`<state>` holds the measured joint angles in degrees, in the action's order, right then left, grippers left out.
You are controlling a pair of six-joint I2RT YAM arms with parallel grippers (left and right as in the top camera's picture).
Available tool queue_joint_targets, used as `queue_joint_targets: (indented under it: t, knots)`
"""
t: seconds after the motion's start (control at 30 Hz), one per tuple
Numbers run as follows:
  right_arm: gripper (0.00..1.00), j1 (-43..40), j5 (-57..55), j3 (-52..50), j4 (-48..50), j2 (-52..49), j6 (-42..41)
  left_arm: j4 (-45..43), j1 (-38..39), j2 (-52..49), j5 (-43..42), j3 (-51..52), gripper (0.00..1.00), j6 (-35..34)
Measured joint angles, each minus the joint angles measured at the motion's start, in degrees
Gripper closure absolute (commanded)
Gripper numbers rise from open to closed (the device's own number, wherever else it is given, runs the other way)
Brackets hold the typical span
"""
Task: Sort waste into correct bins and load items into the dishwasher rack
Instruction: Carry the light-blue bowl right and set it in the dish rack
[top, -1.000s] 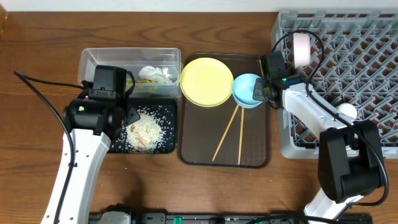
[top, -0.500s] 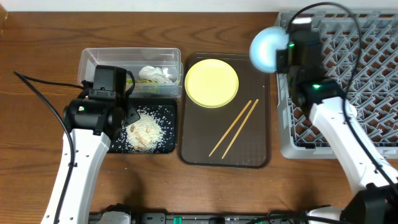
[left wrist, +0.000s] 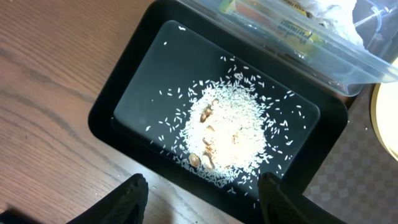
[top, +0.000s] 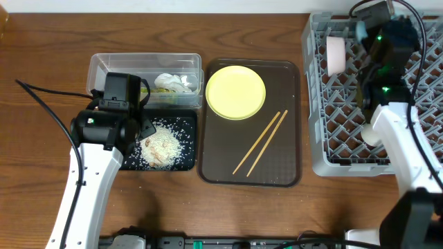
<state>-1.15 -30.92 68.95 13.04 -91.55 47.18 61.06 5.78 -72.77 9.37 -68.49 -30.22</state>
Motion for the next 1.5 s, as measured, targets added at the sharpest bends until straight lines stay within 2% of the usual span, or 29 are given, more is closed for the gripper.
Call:
queue_joint_targets:
  t: [0.37,0.67,0.9,1.03,1.13,1.23,1.3,1.4,1.5]
  knots:
    - [0.99,-5.2,-2.6,0.0,16.1,-13.7,7.0,0.1,0.0,0.0,-0.1,0.0,0.39,0.0]
    - [0.99,-5.7,-3.5,0.0,19.5,-21.0,8.3,0.0,0.0,0.0,-0.2,0.0,0.39,0.0]
    - [0.99,-4.5,-4.5,0.1,18.2,-21.6,6.1,0.0,0.0,0.0,-0.2,0.0,0.39,0.0]
    - [0.89,-2.9,-9.7,0.5,13.8,-21.6,-2.2,0.0,0.0,0.0,-0.2,0.0,0.4,0.0]
    - [0.77,-2.5,-13.4,0.7,6.1,-21.4,-11.6,0.0,0.0,0.0,-0.2,0.0,0.4,0.0]
    - [0.73,-2.4,-14.3,0.7,-2.1,-21.0,-19.2,0.1,0.0,0.0,-0.2,0.0,0.39,0.0]
    - [0.6,-2.1,-13.6,0.6,-7.1,-20.6,-23.9,0.0,0.0,0.0,-0.2,0.0,0.39,0.0]
    - [0.44,-1.5,-10.2,0.3,-12.8,-19.0,-28.8,0.0,0.0,0.0,-0.2,0.0,0.39,0.0]
    - [0.38,-1.3,-5.6,0.2,-18.0,-15.0,-31.5,0.0,0.0,0.0,-0.2,0.0,0.39,0.0]
